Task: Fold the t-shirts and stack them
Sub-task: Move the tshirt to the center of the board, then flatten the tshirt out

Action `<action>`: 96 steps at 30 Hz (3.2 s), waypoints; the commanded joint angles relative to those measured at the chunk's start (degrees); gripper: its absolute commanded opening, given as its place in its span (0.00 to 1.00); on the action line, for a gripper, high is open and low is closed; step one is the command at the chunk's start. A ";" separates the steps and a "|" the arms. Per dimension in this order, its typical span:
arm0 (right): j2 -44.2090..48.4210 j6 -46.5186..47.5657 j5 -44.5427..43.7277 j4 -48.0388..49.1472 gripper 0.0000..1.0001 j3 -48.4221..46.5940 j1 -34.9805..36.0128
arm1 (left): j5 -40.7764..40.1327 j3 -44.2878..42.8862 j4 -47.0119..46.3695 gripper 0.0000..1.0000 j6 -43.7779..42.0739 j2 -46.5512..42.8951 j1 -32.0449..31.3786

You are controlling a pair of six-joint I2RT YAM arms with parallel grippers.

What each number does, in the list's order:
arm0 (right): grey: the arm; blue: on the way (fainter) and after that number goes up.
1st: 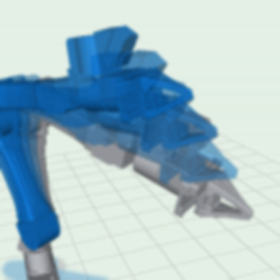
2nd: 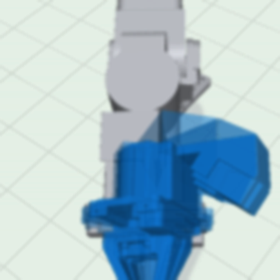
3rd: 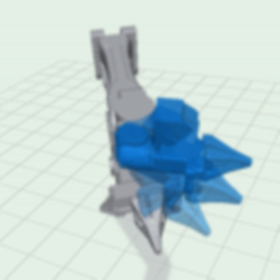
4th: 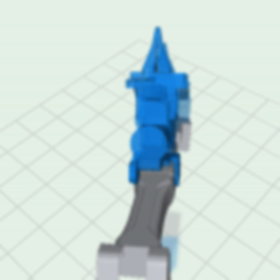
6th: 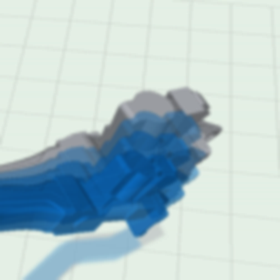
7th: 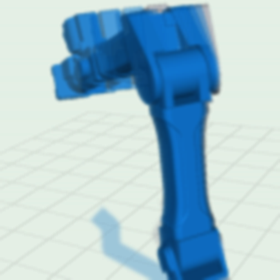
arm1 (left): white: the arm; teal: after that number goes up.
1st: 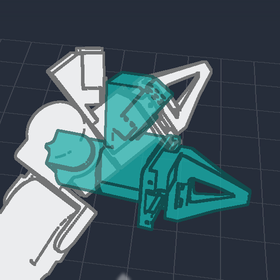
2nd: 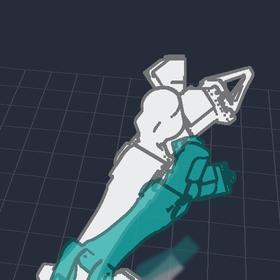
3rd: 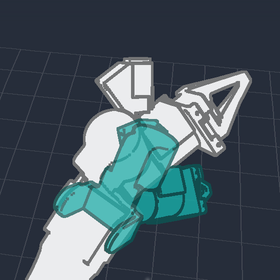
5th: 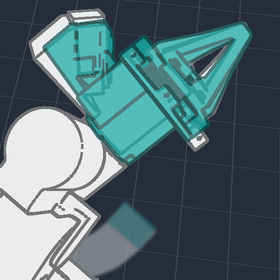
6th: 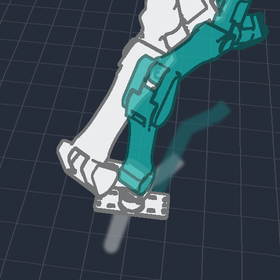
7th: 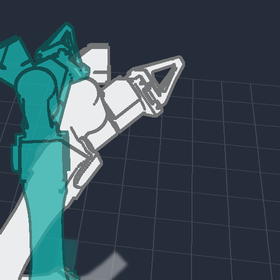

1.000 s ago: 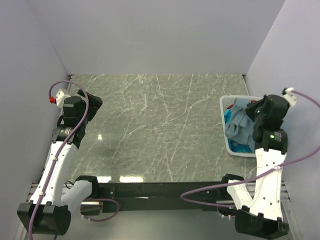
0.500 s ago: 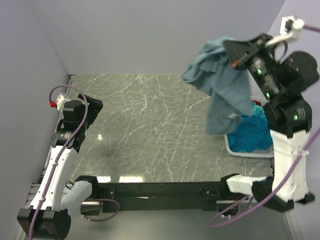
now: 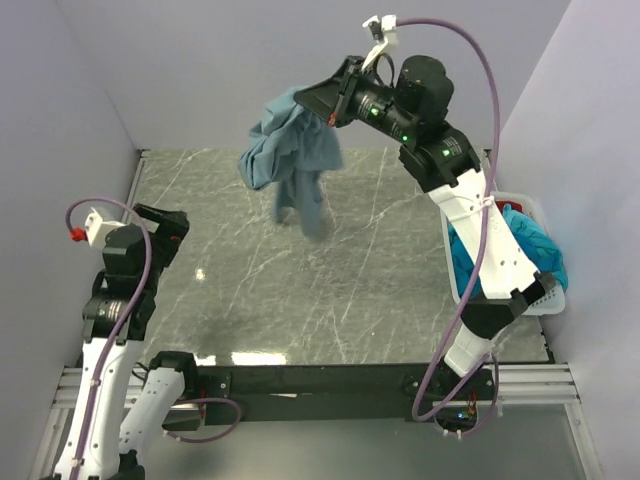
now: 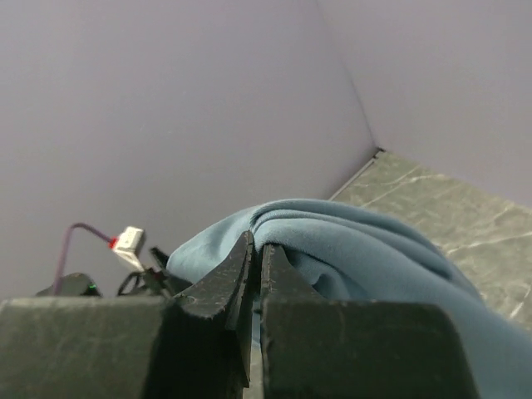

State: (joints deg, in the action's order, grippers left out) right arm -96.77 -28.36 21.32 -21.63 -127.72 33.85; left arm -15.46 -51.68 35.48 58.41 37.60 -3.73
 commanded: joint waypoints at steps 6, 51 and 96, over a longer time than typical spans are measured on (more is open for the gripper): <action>16.22 -5.82 -8.76 4.66 0.00 30.36 -7.99 | -5.98 -2.46 5.91 1.00 1.09 -4.73 0.04; 30.15 5.51 -23.78 1.15 0.82 76.39 -16.36 | 12.83 -47.90 -15.62 0.60 -9.72 87.90 -2.16; 28.56 -5.47 -14.47 1.67 0.76 84.21 -14.77 | -18.46 18.28 12.14 0.01 22.96 -3.67 -3.66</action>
State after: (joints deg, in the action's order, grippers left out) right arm -71.22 -30.81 4.03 -21.96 -46.02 18.76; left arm -28.56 -35.35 39.38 73.01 35.88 -7.38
